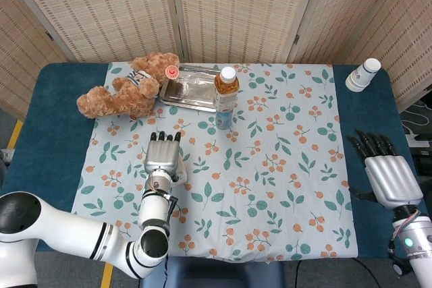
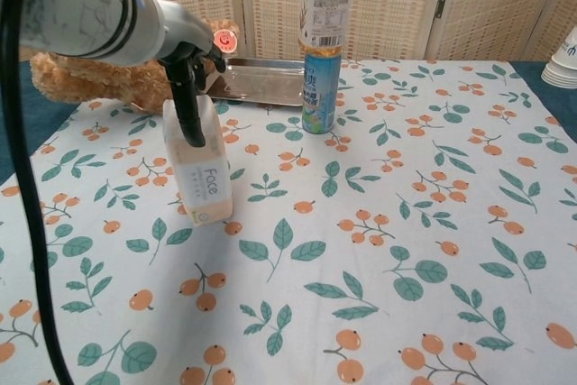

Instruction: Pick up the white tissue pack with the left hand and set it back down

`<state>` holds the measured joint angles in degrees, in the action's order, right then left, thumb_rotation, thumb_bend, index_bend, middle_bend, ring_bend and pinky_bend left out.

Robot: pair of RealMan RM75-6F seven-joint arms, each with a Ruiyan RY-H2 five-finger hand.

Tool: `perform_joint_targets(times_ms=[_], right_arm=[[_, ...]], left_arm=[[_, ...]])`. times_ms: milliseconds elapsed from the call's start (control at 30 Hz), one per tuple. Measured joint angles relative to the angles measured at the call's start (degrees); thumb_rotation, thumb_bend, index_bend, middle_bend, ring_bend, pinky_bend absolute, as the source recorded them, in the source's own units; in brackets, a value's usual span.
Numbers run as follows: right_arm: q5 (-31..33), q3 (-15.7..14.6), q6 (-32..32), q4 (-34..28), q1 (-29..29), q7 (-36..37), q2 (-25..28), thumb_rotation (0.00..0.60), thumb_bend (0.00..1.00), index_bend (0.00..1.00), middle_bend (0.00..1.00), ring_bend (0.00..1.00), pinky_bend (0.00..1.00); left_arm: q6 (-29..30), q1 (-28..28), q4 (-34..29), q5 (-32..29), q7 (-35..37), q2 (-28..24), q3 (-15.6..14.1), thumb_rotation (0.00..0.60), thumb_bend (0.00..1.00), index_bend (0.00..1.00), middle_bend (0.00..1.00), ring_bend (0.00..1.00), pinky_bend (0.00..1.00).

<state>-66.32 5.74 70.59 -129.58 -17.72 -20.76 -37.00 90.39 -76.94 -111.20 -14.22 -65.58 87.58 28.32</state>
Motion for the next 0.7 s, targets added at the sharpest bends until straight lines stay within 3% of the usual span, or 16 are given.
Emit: perform_joint_targets(times_ms=[700], right_arm=[[1.1,0.1,-0.3,0.3,-0.4,-0.6,-0.3,0.600,0.12,0.12,0.00,0.00,0.00]], left_arm=[[-1.1,1.9,4.2,-0.6,-3.1,2.0,0.2,0.600,0.15,0.04,0.13,0.00,0.08]])
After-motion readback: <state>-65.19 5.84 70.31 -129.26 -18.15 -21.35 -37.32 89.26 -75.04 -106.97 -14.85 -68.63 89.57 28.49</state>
